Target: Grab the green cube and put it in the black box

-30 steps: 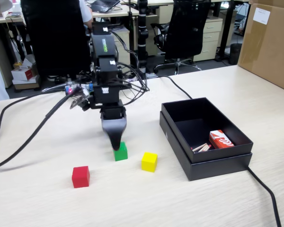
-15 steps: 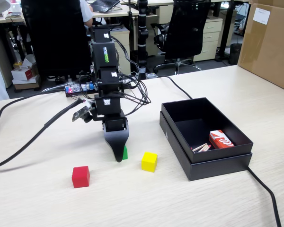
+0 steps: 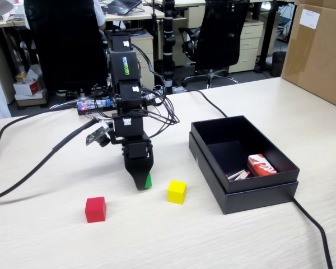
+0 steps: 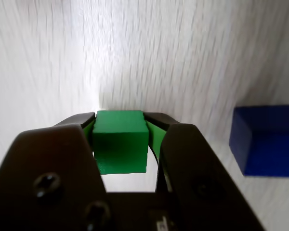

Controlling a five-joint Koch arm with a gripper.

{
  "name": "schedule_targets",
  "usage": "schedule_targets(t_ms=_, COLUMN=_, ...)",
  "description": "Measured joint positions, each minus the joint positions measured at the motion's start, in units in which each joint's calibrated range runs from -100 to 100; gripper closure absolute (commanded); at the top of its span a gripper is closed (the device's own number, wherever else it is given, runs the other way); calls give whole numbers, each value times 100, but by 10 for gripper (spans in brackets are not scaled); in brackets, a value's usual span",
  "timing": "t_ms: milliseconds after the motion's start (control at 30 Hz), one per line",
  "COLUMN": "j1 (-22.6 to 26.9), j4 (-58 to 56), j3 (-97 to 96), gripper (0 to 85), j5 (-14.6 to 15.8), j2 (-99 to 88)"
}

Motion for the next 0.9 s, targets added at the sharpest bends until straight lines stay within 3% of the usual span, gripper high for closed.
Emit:
schedule_targets(t_ms=200, j1=532, j4=-488, j3=-91, gripper=847, j5=68, j2=-2796)
schedule_targets(t_ms=400, j1=1250, j4=-596, j3=91, gripper=846, j5=293, j2=-3547)
schedule_targets(t_ms=600, j1=1944, j4=-596, j3=1059, gripper=846, j5=591, j2=-1553)
schedule_targets(t_ms=900, j1=2017, j4=-480, j3=1680, gripper=846, j5=703, j2=790)
